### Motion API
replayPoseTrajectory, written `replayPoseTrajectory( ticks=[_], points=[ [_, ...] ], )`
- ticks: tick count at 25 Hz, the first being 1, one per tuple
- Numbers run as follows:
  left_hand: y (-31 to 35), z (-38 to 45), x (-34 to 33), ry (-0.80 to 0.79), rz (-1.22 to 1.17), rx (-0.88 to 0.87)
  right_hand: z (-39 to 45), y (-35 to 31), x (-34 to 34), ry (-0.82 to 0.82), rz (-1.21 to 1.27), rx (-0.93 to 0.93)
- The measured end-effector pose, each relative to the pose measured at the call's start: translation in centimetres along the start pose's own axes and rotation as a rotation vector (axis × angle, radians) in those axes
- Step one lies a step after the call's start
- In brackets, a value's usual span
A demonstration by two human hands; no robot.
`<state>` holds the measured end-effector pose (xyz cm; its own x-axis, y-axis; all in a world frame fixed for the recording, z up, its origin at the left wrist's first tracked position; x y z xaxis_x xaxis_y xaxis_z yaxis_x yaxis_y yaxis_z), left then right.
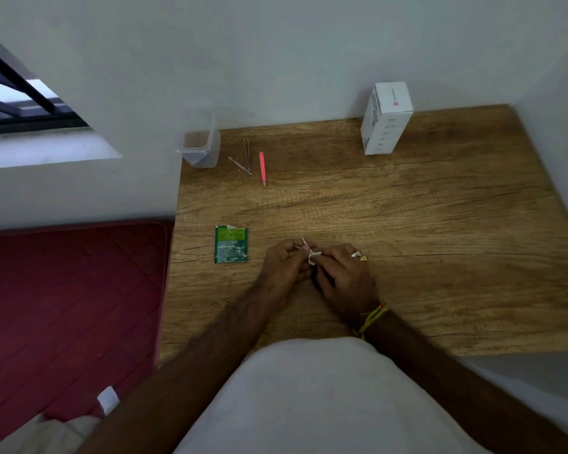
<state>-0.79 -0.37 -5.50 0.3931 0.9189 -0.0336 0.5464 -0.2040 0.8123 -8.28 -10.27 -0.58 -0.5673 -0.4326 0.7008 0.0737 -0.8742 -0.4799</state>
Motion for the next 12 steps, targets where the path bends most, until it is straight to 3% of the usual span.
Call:
replayPoseTrajectory(
  ticks=[12],
  points=[
    [-0.09, 0.07, -0.05, 0.017, 0.013, 0.001, -0.61, -0.51, -0.43, -0.048, -0.006, 0.114]
  ],
)
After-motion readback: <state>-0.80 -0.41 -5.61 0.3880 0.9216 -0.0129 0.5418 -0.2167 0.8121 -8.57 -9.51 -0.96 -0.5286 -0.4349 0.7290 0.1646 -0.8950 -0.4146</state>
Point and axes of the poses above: each hand's wrist, its own z-axis towards the middle knuckle, its own x-axis out of the back of the hand, y = z × x, the point moved 9 cm from there along z, towards the middle knuckle, and after that the axes turned 5 degrees about y, right-handed, at the moved point
